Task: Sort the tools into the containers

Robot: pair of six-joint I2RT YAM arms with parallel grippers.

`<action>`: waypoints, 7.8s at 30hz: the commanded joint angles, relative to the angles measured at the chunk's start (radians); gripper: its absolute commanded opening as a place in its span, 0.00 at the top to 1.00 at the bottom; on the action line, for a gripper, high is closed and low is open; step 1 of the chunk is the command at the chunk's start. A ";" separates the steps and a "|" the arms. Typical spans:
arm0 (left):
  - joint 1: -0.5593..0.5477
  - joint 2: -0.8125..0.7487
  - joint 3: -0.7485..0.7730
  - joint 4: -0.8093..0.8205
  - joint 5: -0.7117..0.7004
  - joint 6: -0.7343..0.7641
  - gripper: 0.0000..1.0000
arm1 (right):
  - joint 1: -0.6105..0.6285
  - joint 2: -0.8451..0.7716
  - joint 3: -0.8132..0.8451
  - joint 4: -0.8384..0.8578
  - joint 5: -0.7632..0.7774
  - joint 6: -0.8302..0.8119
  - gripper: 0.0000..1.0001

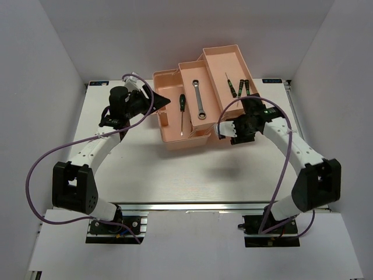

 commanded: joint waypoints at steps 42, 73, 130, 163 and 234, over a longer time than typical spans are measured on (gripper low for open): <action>-0.004 -0.272 -0.113 -0.202 -0.094 0.034 0.39 | -0.479 0.493 0.372 0.424 -0.438 1.479 0.35; -0.064 -0.035 0.082 -0.255 -0.210 0.102 0.41 | -0.194 0.078 0.382 0.719 0.158 1.357 1.00; -0.061 0.504 0.180 -0.123 -0.126 -0.091 0.74 | 0.768 -0.137 -0.333 1.391 0.475 0.510 0.34; 0.063 0.228 0.177 -0.507 -0.440 0.123 0.98 | 0.088 0.212 0.345 0.733 -0.408 1.643 0.97; -0.050 0.629 0.182 0.453 0.307 -0.294 0.95 | -0.122 0.289 0.205 0.618 -0.337 1.437 0.59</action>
